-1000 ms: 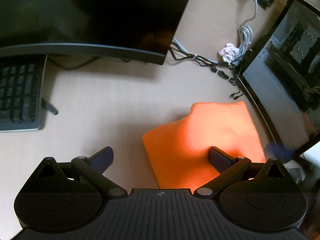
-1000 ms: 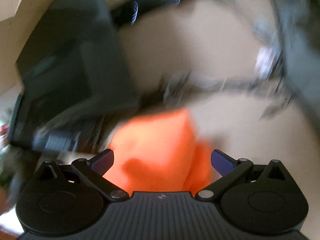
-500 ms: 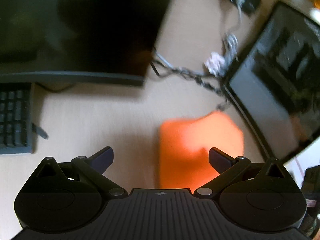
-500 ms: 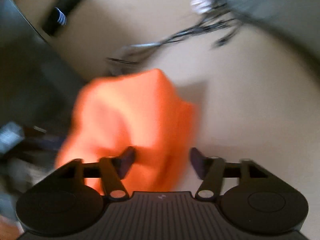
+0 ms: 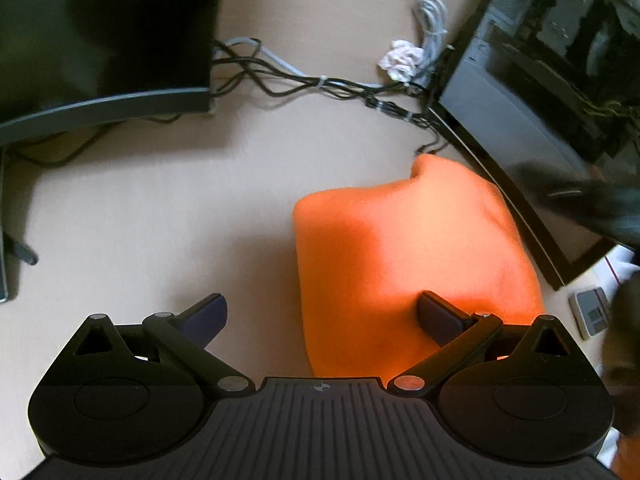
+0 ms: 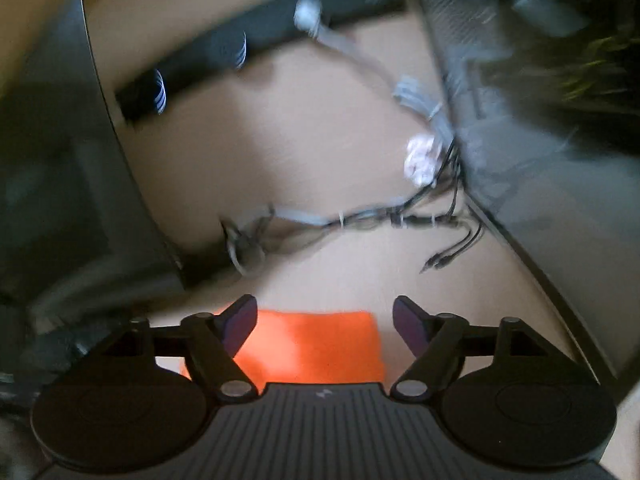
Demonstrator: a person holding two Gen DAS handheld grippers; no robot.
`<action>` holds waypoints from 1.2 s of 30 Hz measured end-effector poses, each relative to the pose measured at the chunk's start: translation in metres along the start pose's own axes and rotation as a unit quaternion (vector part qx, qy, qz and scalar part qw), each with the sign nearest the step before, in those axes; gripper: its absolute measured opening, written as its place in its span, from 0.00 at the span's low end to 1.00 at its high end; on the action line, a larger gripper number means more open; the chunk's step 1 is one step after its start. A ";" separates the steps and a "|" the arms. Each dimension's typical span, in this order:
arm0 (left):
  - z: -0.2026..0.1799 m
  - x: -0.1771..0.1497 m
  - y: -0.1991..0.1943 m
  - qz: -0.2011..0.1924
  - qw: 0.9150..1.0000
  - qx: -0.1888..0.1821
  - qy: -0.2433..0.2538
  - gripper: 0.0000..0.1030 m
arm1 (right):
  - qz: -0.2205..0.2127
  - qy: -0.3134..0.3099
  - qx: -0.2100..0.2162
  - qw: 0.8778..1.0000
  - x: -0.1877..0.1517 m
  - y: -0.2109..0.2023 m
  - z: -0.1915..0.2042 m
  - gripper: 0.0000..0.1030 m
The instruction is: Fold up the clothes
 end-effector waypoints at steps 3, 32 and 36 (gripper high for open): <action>0.006 0.007 -0.010 -0.007 1.000 -0.003 -0.004 1.00 | 0.013 -0.077 -0.080 0.994 -0.024 0.037 0.002 0.80; -0.017 0.066 0.031 -0.009 0.995 0.012 0.096 1.00 | 0.024 -0.141 -0.079 0.987 -0.083 -0.024 -0.039 0.99; -0.007 0.066 0.057 0.011 0.996 0.026 0.088 1.00 | 0.018 -0.134 -0.093 0.986 -0.085 -0.027 -0.041 0.99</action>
Point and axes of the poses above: each gripper's, at about its wrist camera, not at the fingertips, and y roughly the way its jaws point, z to its left, x to its top, the point moved 1 cm from there along y, roughly the way its jaws point, and after that the axes turned 12 degrees about y, right-handed, at the moved point
